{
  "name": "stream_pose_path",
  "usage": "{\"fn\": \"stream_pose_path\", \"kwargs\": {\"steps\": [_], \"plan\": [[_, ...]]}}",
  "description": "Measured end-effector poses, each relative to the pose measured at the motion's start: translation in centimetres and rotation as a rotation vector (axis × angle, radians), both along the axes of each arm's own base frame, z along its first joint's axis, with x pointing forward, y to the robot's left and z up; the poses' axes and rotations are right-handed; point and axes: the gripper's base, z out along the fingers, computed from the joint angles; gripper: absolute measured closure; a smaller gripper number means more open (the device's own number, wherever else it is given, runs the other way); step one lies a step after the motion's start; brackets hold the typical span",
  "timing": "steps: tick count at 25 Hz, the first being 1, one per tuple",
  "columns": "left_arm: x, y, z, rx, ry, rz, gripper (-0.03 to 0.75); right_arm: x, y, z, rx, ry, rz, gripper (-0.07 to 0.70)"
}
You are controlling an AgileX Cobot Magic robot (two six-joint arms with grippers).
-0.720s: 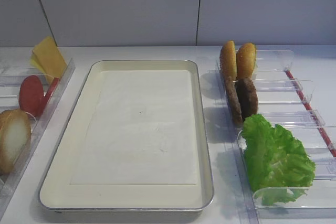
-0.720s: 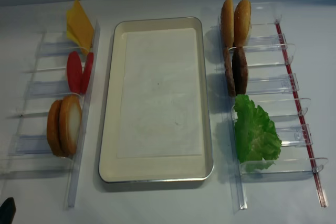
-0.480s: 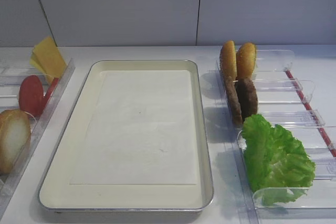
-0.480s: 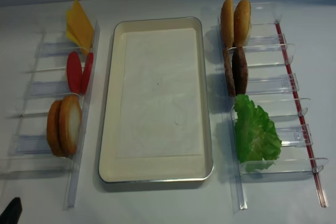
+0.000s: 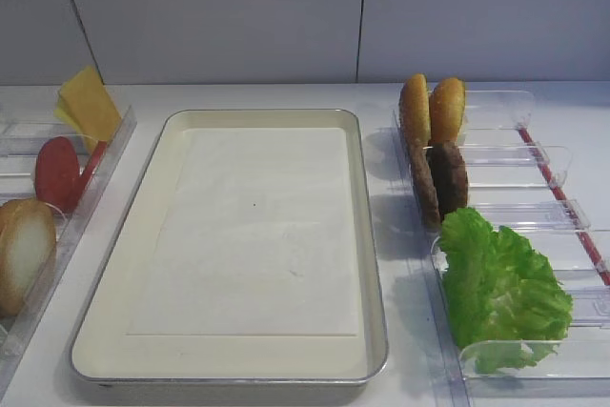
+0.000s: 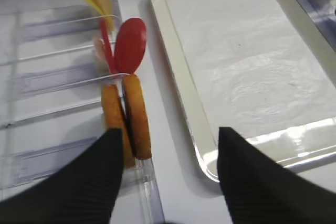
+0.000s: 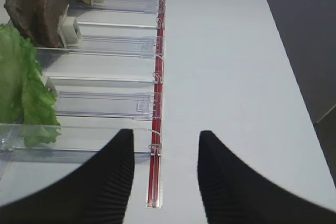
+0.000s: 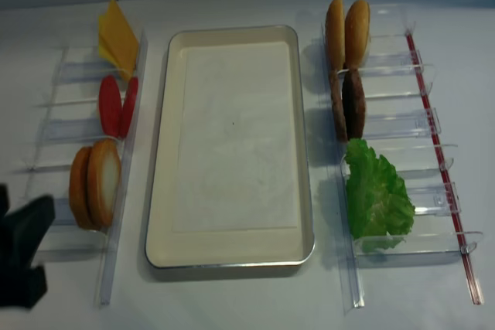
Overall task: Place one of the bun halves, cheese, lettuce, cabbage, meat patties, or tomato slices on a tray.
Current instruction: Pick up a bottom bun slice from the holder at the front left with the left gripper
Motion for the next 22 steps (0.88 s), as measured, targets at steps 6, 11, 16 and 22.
{"fn": "stream_pose_path", "kwargs": {"steps": [6, 11, 16, 22], "plan": [[6.5, -0.7, -0.9, 0.009, 0.232, -0.07, 0.348, 0.0, 0.0, 0.0, 0.0, 0.0, 0.0, 0.311], [10.7, -1.0, -1.4, -0.005, 0.342, -0.029, 0.353, 0.0, 0.0, 0.0, 0.0, 0.0, 0.0, 0.311], [13.2, -1.0, -2.3, -0.013, 0.414, -0.003, 0.381, 0.0, 0.0, 0.0, 0.0, 0.0, 0.0, 0.311], [14.4, -1.1, -3.6, -0.012, 0.482, 0.004, 0.409, 0.0, 0.0, 0.0, 0.006, 0.0, -0.003, 0.311]]}}
